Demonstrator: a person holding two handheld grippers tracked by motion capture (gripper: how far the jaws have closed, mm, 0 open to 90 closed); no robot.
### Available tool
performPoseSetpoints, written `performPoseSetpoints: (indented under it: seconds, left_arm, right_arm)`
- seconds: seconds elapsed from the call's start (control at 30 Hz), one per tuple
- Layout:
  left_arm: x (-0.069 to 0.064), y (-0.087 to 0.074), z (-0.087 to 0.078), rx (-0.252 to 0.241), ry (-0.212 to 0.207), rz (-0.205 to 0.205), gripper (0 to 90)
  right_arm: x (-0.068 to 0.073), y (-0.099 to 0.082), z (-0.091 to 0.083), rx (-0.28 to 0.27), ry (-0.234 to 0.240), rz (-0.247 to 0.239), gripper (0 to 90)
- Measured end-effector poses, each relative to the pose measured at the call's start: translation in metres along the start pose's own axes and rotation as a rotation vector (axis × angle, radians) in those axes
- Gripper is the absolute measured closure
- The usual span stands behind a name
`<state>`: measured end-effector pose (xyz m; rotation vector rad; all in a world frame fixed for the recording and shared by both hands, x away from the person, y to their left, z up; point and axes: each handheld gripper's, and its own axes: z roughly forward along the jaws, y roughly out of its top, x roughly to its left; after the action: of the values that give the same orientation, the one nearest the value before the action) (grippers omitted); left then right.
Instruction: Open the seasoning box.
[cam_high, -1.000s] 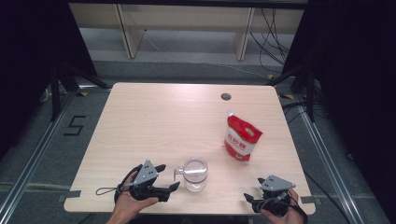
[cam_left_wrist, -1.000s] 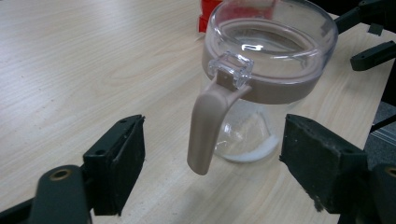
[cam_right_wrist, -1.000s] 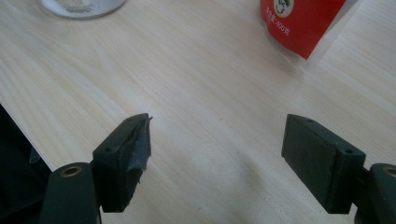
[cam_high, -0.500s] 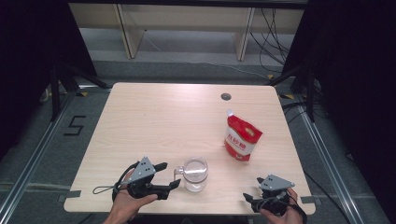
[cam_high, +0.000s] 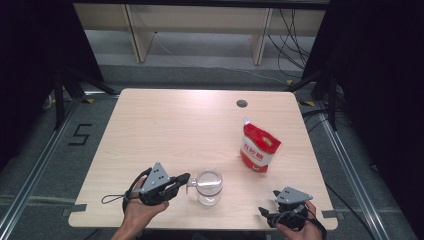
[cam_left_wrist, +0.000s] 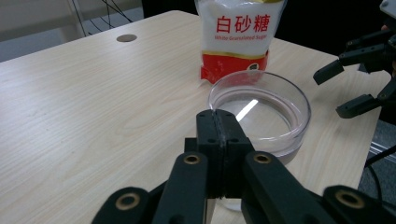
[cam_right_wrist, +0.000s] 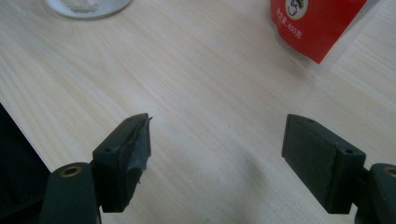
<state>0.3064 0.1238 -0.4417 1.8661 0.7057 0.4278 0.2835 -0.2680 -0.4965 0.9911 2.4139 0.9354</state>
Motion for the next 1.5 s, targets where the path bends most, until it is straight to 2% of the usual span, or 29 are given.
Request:
performPoseSetpoints:
  seconds: [0.1, 0.13, 0.2, 0.23, 0.27, 0.3, 0.47, 0.5, 0.53, 0.57, 0.67, 0.7, 0.73, 0.77, 0.9, 0.97, 1.03, 1.07, 1.1, 1.13, 1.17, 1.2, 1.3, 1.37, 1.43, 1.47, 1.5]
  left_arm:
    - [-0.004, 0.001, 0.004, 0.018, -0.005, -0.008, 89.3]
    - [-0.004, 0.002, 0.005, 0.026, -0.010, 0.013, 89.3]
    - [-0.004, 0.001, 0.007, 0.024, -0.011, 0.006, 89.3]
    - [-0.004, 0.001, 0.007, 0.036, 0.001, 0.010, 89.3]
    - [-0.004, 0.001, 0.007, 0.036, 0.001, 0.010, 89.3]
    - [-0.003, 0.000, 0.008, 0.035, -0.004, 0.005, 89.3]
    - [-0.003, 0.000, 0.008, 0.042, 0.005, 0.015, 89.3]
    - [-0.003, 0.000, 0.008, 0.045, 0.006, 0.018, 89.3]
    - [-0.003, 0.000, 0.008, 0.047, 0.008, 0.017, 89.3]
    - [-0.003, -0.001, 0.008, 0.046, 0.008, 0.021, 89.3]
    - [-0.004, -0.001, 0.008, 0.043, 0.012, 0.016, 89.3]
    - [-0.003, -0.001, 0.008, 0.043, 0.010, 0.040, 89.3]
    - [-0.003, -0.001, 0.008, 0.042, 0.010, 0.039, 89.3]
    - [-0.004, -0.001, 0.008, 0.041, 0.010, 0.040, 89.3]
    - [-0.005, -0.002, 0.008, 0.037, 0.013, 0.040, 89.2]
    - [-0.006, -0.002, 0.008, 0.040, 0.019, 0.029, 89.3]
    - [-0.004, -0.002, 0.008, 0.040, 0.015, 0.056, 89.3]
    - [-0.006, -0.002, 0.008, 0.037, 0.017, 0.021, 89.3]
    - [-0.006, -0.003, 0.008, 0.037, 0.017, 0.024, 89.3]
    - [-0.006, -0.003, 0.008, 0.033, 0.016, 0.021, 89.2]
    - [-0.006, -0.003, 0.008, 0.036, 0.018, 0.030, 89.3]
    - [-0.006, -0.003, 0.008, 0.036, 0.018, 0.023, 89.3]
    - [-0.006, -0.003, 0.008, 0.033, 0.017, 0.035, 89.3]
    - [-0.006, -0.004, 0.008, 0.034, 0.019, 0.033, 89.3]
    - [-0.005, -0.003, 0.007, 0.035, 0.012, 0.062, 89.3]
    - [-0.006, -0.004, 0.007, 0.035, 0.016, 0.049, 89.3]
    - [-0.006, -0.004, 0.007, 0.035, 0.016, 0.050, 89.3]
  right_arm:
    - [0.000, 0.000, -0.001, 0.002, 0.000, -0.003, 24.9]
    - [0.000, 0.000, -0.001, -0.013, -0.002, 0.006, 24.9]
    - [0.001, 0.002, -0.002, -0.030, 0.005, 0.002, 25.2]
    - [0.003, 0.004, -0.004, -0.061, 0.017, 0.005, 25.6]
    - [0.003, 0.004, -0.004, -0.061, 0.017, 0.005, 25.6]
    - [0.005, 0.007, -0.005, -0.090, 0.028, 0.002, 25.8]
    - [0.008, 0.009, -0.006, -0.119, 0.037, -0.001, 29.0]
    - [0.008, 0.010, -0.007, -0.135, 0.040, -0.019, 30.0]
    - [0.009, 0.011, -0.007, -0.160, 0.057, -0.035, 35.6]
    - [0.010, 0.011, -0.007, -0.159, 0.075, -0.034, 36.7]
    - [0.012, 0.012, -0.008, -0.175, 0.067, -0.043, 40.4]
    - [0.012, 0.013, -0.008, -0.181, 0.078, -0.040, 42.5]
    - [0.013, 0.014, -0.008, -0.193, 0.108, -0.011, 43.7]
    - [0.012, 0.015, -0.008, -0.223, 0.116, -0.009, 47.9]
    - [0.015, 0.020, -0.008, -0.240, 0.133, 0.012, 52.6]
    - [0.015, 0.020, -0.007, -0.252, 0.128, 0.009, 52.9]
    - [0.017, 0.023, -0.005, -0.245, 0.141, -0.006, 57.5]
    - [0.018, 0.024, -0.005, -0.250, 0.133, -0.011, 59.2]
    - [0.022, 0.025, -0.006, -0.250, 0.131, 0.005, 60.5]
    - [0.023, 0.027, -0.006, -0.263, 0.132, -0.007, 63.3]
    - [0.022, 0.028, -0.006, -0.282, 0.129, -0.035, 64.4]
    - [0.024, 0.030, -0.006, -0.288, 0.126, -0.035, 66.2]
    - [0.027, 0.034, -0.005, -0.295, 0.148, -0.033, 68.4]
    - [0.031, 0.036, -0.005, -0.313, 0.137, -0.044, 70.6]
    - [0.032, 0.038, -0.004, -0.335, 0.139, -0.056, 72.9]
    - [0.033, 0.039, -0.005, -0.341, 0.116, -0.063, 73.4]
    - [0.033, 0.040, -0.004, -0.334, 0.121, -0.067, 74.8]
